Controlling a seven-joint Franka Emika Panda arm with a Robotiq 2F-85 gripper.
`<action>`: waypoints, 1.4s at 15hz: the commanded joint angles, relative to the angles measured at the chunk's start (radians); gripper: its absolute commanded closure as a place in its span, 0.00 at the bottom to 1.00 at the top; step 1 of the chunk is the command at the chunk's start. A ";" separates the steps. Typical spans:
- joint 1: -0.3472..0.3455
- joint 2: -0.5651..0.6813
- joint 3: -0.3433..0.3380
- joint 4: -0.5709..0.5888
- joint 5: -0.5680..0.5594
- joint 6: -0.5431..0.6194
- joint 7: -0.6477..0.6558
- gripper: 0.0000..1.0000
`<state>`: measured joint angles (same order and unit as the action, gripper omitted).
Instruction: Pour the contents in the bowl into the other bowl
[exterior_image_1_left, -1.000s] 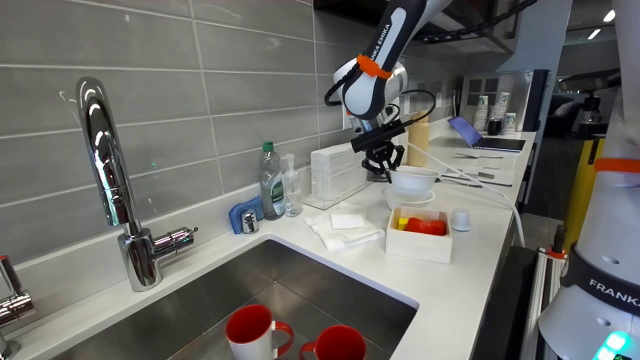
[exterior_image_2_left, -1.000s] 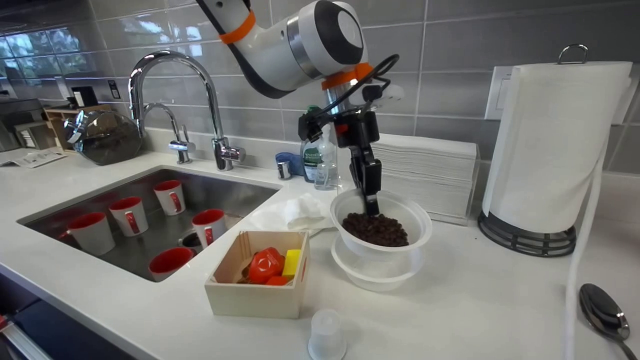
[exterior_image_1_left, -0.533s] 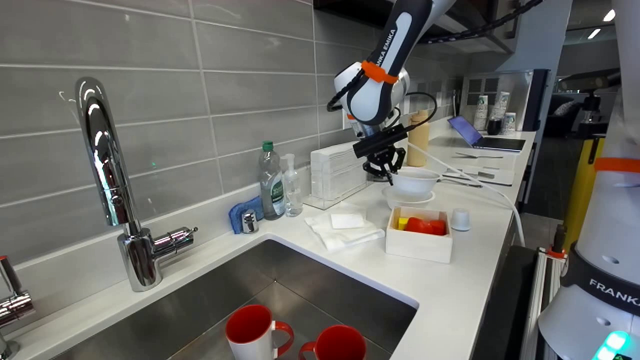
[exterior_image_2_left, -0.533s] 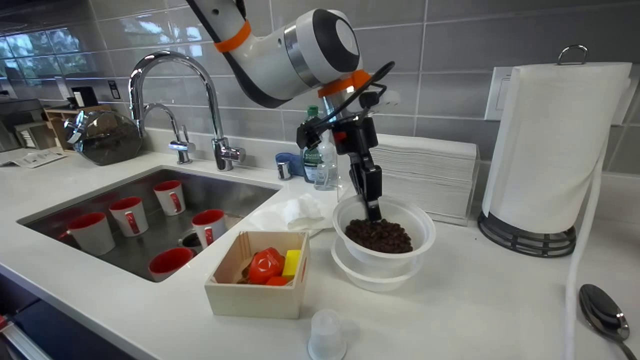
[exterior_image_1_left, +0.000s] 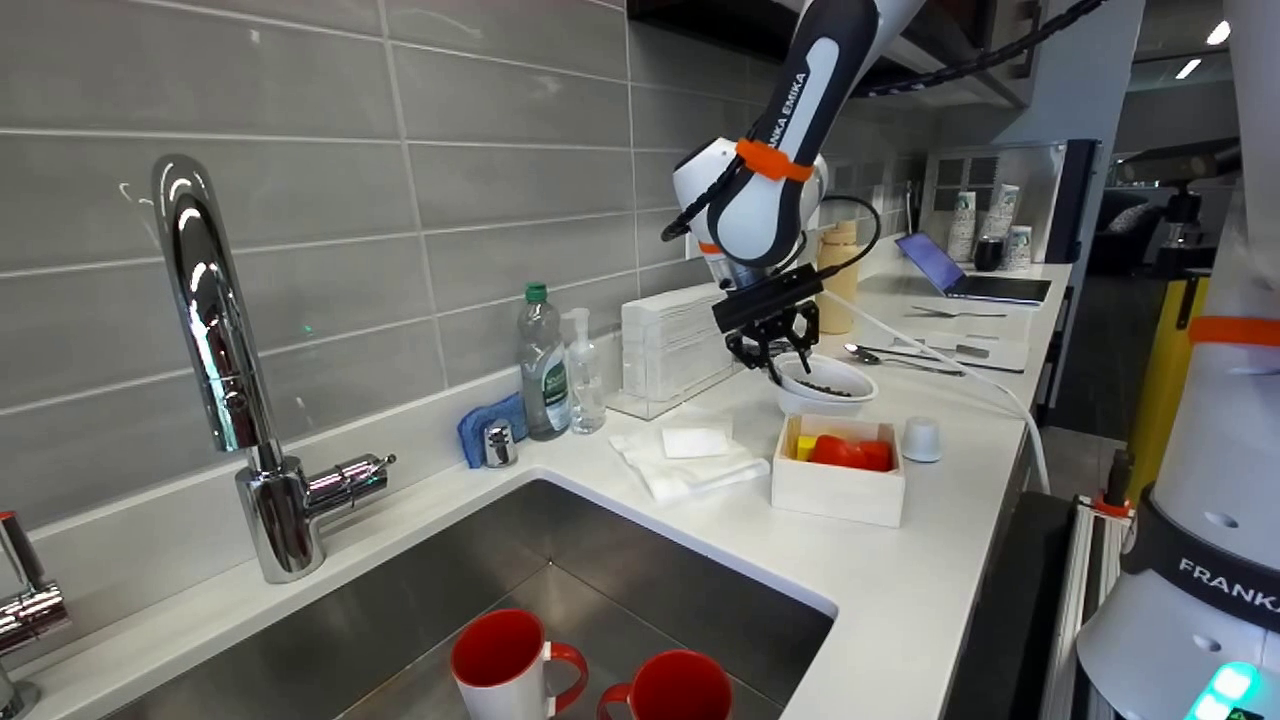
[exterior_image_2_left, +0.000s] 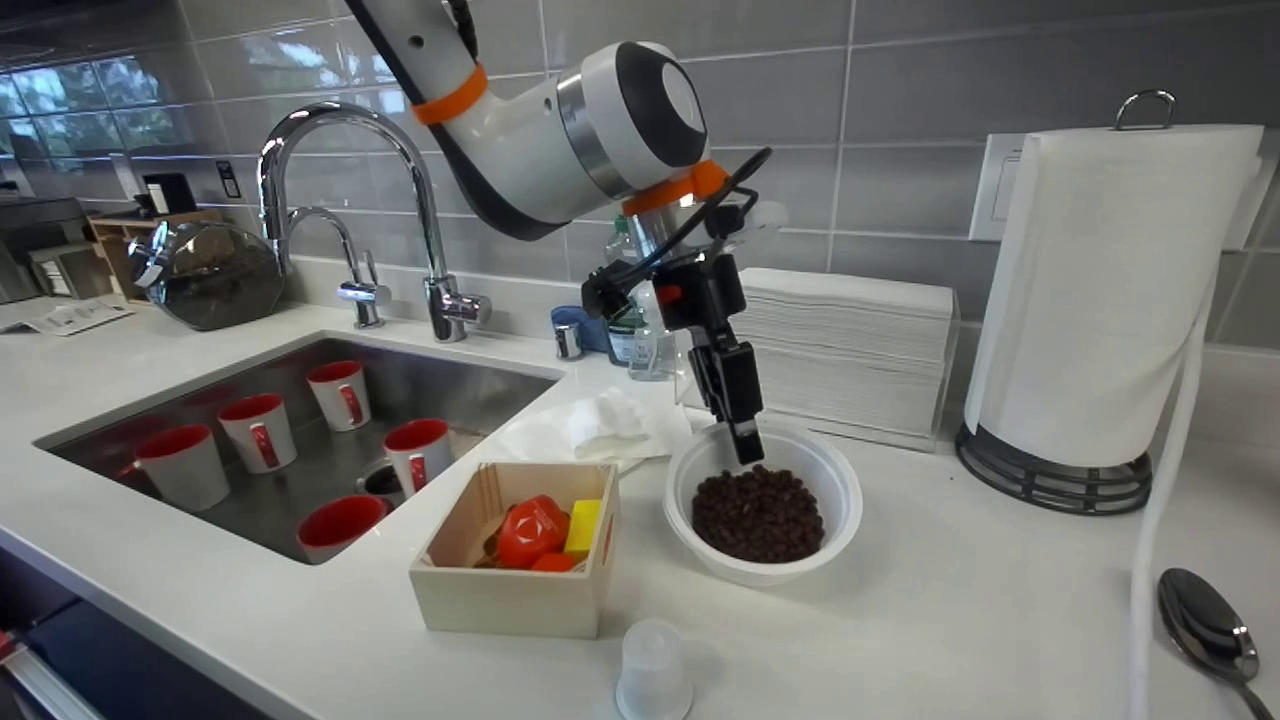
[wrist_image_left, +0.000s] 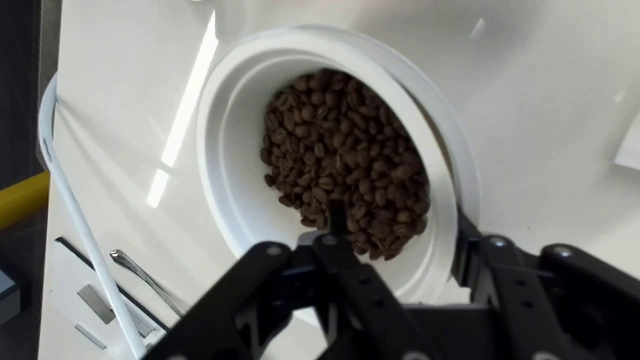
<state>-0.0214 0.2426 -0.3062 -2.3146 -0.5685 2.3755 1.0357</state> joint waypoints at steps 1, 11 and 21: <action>-0.012 -0.033 0.010 -0.034 -0.035 0.040 0.037 0.24; -0.038 -0.174 0.028 -0.031 -0.035 -0.037 0.012 0.00; -0.151 -0.391 0.037 -0.205 0.079 -0.019 -0.140 0.00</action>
<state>-0.1099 0.0045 -0.2632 -2.3927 -0.5410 2.3385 0.9857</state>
